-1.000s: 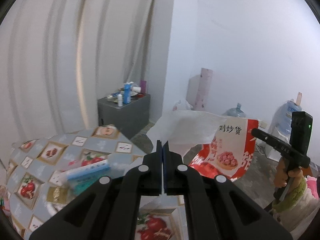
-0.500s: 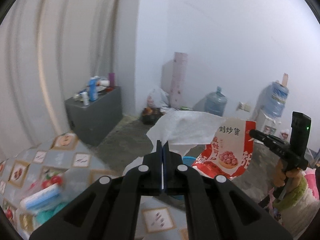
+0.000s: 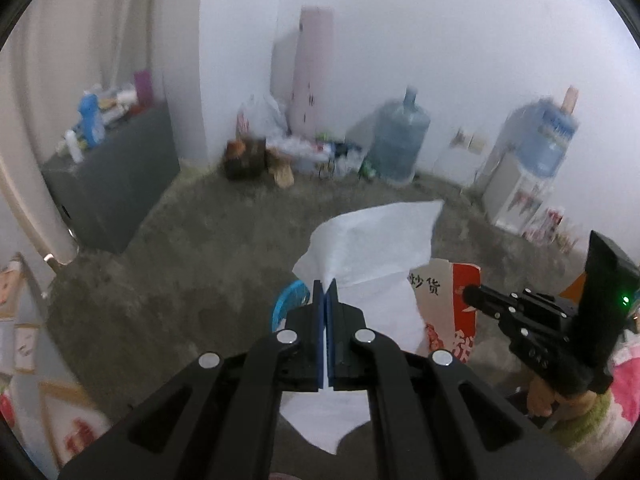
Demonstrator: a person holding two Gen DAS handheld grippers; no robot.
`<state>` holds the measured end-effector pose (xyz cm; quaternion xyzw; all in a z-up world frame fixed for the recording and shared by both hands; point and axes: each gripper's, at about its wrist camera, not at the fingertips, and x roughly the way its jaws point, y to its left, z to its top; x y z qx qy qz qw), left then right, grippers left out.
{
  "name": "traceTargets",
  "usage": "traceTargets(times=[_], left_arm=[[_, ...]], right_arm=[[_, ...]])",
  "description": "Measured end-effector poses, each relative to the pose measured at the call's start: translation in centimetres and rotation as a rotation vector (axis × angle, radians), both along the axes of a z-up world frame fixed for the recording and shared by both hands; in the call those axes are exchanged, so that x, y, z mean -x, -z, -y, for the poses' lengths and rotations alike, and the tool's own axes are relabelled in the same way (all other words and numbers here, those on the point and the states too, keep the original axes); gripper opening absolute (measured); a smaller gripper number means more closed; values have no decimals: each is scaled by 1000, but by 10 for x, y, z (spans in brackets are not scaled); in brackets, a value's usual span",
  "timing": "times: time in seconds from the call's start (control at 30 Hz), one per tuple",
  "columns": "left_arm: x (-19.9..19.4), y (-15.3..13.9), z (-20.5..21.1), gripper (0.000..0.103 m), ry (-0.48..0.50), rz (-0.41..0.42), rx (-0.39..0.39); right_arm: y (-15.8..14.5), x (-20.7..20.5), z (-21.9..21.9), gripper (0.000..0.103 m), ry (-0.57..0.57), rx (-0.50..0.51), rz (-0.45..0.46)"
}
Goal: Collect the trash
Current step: 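Lift the paper bag and wrapper and carry both over the blue wastebasket, then open the left tool over the basket while the right tool releases the wrapper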
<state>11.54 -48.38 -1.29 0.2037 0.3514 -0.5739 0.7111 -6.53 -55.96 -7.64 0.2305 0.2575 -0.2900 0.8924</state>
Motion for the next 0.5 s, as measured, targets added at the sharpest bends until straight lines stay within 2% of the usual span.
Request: traceTargets(times=[0.13,0.27,0.5], left_arm=[[0,36,46,1,12,-18,-82],[1,61,80,1,25,-36,-135],[12,90,120,1,44,-31,-188]], right_arm=[[30,-9,23,0,15,-61,-44],[46,-14,36,0,13,-91,-59],[71,-22,61,1,36,-129,-69]])
